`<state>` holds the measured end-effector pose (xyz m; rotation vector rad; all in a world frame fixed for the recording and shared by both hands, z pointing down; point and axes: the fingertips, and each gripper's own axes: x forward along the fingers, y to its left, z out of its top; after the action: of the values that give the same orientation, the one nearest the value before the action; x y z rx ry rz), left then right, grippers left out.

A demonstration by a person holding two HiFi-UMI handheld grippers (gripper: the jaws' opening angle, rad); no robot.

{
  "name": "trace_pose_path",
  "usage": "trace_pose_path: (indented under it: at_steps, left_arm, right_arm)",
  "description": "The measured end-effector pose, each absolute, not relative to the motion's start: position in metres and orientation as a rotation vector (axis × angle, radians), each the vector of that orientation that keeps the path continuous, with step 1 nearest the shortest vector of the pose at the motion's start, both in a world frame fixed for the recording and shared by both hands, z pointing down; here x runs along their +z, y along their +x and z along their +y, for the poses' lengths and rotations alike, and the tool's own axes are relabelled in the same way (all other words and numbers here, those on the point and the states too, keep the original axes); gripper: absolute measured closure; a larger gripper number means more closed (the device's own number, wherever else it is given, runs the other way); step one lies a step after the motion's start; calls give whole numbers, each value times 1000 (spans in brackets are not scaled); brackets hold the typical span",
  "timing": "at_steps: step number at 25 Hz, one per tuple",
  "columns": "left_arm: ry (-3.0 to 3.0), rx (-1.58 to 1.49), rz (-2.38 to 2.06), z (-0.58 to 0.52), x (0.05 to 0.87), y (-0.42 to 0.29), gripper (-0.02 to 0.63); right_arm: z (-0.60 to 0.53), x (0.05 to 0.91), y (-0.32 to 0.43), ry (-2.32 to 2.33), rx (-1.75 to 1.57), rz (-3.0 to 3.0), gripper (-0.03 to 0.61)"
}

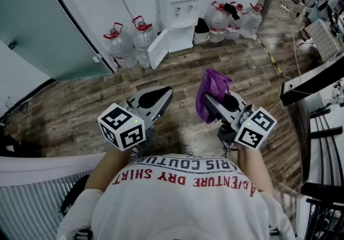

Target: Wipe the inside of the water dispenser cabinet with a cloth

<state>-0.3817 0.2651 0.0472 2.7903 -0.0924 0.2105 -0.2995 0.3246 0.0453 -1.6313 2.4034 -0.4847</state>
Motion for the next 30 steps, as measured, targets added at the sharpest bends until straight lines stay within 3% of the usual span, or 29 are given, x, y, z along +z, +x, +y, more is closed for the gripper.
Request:
trace_pose_path:
  at_steps: [11,30]
  left_arm:
    - [2788,222,-103,269,51,-357,586]
    - [2778,244,-152,265,71,-258,586]
  right_arm:
    - [328,48,-271,-1644,-482,2381,486]
    - [336,70,-161,-1716,-505,2383,486]
